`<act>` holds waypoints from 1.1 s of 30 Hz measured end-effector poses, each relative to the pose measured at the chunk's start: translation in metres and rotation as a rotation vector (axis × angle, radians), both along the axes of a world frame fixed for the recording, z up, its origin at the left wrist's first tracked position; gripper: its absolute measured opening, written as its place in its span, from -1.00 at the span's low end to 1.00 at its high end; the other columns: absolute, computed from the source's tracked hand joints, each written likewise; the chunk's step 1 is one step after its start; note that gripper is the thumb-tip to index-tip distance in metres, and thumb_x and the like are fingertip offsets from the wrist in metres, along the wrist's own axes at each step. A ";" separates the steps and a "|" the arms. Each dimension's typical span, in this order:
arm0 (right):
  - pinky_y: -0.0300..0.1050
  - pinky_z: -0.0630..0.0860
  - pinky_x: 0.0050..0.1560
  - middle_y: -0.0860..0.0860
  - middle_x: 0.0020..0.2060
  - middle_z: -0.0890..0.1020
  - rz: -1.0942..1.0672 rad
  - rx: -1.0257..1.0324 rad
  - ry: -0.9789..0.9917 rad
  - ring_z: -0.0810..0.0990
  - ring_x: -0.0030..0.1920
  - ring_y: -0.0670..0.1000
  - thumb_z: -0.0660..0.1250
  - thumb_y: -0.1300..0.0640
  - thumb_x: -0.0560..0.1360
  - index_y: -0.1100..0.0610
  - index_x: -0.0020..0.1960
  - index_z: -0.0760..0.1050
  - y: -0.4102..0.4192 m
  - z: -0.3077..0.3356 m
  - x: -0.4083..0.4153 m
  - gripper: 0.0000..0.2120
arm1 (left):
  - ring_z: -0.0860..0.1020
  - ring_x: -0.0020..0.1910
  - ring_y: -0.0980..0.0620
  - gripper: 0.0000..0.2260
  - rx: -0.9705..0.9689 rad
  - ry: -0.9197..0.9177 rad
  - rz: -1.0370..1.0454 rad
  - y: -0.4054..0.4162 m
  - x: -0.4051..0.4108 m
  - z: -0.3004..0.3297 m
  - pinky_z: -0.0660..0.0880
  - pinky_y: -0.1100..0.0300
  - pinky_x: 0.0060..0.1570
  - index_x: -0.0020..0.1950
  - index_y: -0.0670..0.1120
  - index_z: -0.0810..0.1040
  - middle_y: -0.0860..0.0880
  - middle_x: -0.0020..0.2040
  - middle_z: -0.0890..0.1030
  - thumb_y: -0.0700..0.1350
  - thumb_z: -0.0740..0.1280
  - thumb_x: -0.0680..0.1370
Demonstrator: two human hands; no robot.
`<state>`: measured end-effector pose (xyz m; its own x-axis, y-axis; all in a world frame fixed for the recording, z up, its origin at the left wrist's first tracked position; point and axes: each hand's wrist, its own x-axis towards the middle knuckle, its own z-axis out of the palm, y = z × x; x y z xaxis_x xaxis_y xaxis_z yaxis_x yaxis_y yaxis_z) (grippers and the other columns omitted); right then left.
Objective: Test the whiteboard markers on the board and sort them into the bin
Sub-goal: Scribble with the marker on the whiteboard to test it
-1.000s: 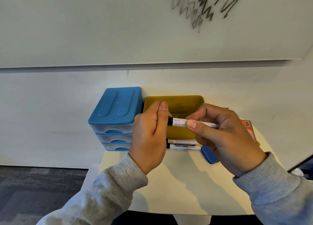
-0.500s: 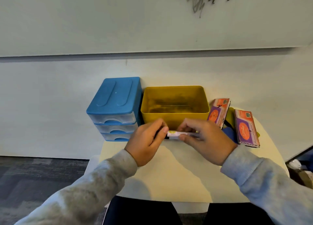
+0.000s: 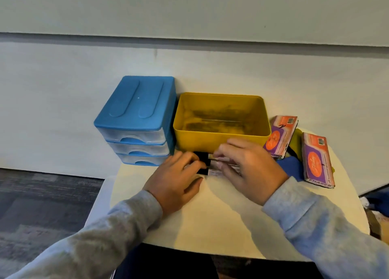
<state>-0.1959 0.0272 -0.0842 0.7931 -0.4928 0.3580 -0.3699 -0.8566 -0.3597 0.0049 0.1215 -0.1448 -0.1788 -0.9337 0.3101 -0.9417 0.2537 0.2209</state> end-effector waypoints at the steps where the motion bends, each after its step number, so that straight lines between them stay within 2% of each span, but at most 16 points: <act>1: -0.06 0.48 -0.19 -0.02 -0.13 0.56 0.019 0.024 -0.050 0.53 -0.14 0.03 0.37 0.13 0.53 0.10 0.02 0.58 -0.007 0.014 0.005 -0.91 | 0.48 0.06 -0.01 -0.75 -0.014 0.008 0.000 -0.001 0.001 -0.002 0.52 0.03 -0.01 0.22 -0.03 0.56 -0.01 0.14 0.51 0.01 0.32 0.58; 3: -0.17 0.46 -0.19 -0.06 -0.18 0.58 0.015 0.054 -0.116 0.53 -0.19 -0.04 0.36 0.14 0.53 0.11 -0.01 0.60 -0.024 0.040 0.015 -0.92 | 0.49 0.06 -0.02 -0.76 -0.038 0.015 0.000 -0.001 0.000 -0.005 0.52 0.04 0.01 0.20 -0.04 0.58 -0.03 0.14 0.53 0.00 0.30 0.59; 5: -0.16 0.49 -0.16 -0.11 -0.23 0.61 -0.021 0.138 -0.079 0.55 -0.20 -0.08 0.38 0.15 0.54 0.07 -0.04 0.63 -0.048 0.057 0.027 -0.94 | 0.49 0.06 0.03 -0.76 -0.031 0.011 0.011 -0.002 0.000 -0.007 0.55 0.08 -0.01 0.19 -0.01 0.58 0.01 0.13 0.53 0.02 0.27 0.58; 8: -0.15 0.47 -0.09 -0.05 -0.16 0.65 -0.096 0.265 0.272 0.60 -0.11 -0.01 0.39 0.12 0.56 0.04 0.01 0.66 -0.089 0.062 0.051 -0.92 | 0.50 0.02 0.05 -0.78 -0.022 0.040 0.016 -0.004 0.001 -0.007 0.57 0.12 -0.04 0.16 0.02 0.58 0.03 0.11 0.53 0.03 0.28 0.57; 11: -0.13 0.47 -0.07 -0.04 -0.14 0.66 -0.064 0.382 0.617 0.60 -0.10 0.02 0.45 0.05 0.52 0.03 0.04 0.66 -0.116 0.048 0.070 -0.88 | 0.52 0.00 0.03 -0.81 -0.043 0.066 -0.004 -0.003 0.003 -0.010 0.56 0.11 -0.03 0.14 -0.01 0.58 0.01 0.09 0.53 -0.02 0.32 0.57; 15: -0.10 0.52 -0.02 -0.15 -0.27 0.60 0.006 0.388 0.842 0.59 -0.14 -0.01 0.43 0.09 0.49 -0.06 0.03 0.61 -0.123 0.032 0.081 -0.87 | 0.54 0.01 -0.01 -0.82 -0.047 0.085 -0.021 -0.003 0.004 -0.010 0.54 0.07 0.01 0.15 -0.04 0.59 -0.02 0.09 0.55 -0.05 0.35 0.58; 21: -0.07 0.52 0.00 -0.03 -0.16 0.62 0.015 0.209 0.855 0.58 -0.09 0.08 0.33 -0.04 0.57 0.01 -0.01 0.57 -0.122 0.013 0.088 -0.86 | 0.55 -0.01 -0.03 -0.82 -0.055 0.069 -0.029 -0.004 0.004 -0.010 0.55 0.06 -0.02 0.15 -0.06 0.59 -0.04 0.07 0.56 -0.04 0.33 0.60; 24: -0.01 0.54 0.01 0.00 -0.14 0.59 0.015 0.166 0.946 0.61 -0.02 0.16 0.36 0.05 0.56 0.06 0.01 0.54 -0.123 0.014 0.090 -0.90 | 0.54 -0.02 -0.01 -0.83 -0.053 0.079 -0.027 -0.004 0.004 -0.009 0.55 0.07 -0.03 0.15 -0.05 0.57 -0.02 0.06 0.55 -0.04 0.33 0.60; 26: -0.01 0.53 -0.06 0.06 -0.10 0.63 -0.008 0.116 0.952 0.61 -0.05 0.18 0.36 0.05 0.55 0.13 0.03 0.56 -0.124 0.017 0.092 -0.84 | 0.54 -0.01 0.00 -0.83 -0.045 0.075 -0.024 -0.004 0.004 -0.009 0.55 0.08 -0.02 0.17 -0.03 0.56 -0.01 0.07 0.55 -0.02 0.31 0.61; 29: -0.04 0.50 -0.15 0.09 -0.06 0.63 -0.066 0.011 0.865 0.62 -0.07 0.17 0.37 0.02 0.56 0.14 0.08 0.55 -0.127 0.023 0.089 -0.79 | 0.52 0.02 0.04 -0.82 -0.020 0.057 -0.017 -0.004 0.003 -0.008 0.54 0.11 0.02 0.18 0.02 0.55 0.03 0.09 0.53 0.01 0.29 0.61; 33: -0.04 0.49 -0.11 0.01 -0.03 0.58 -0.068 0.061 0.664 0.58 -0.06 0.12 0.47 -0.14 0.46 0.05 0.12 0.51 -0.127 0.036 0.080 -0.63 | 0.50 0.04 0.09 -0.80 -0.001 0.032 0.006 -0.004 0.003 -0.008 0.54 0.16 0.02 0.20 0.07 0.54 0.08 0.11 0.51 0.04 0.25 0.61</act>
<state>-0.1161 -0.0994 -0.0485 0.8017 -0.5535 -0.2256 -0.5821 -0.8088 -0.0842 0.0078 0.1170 -0.1526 -0.1633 -0.9344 0.3165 -0.9358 0.2484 0.2503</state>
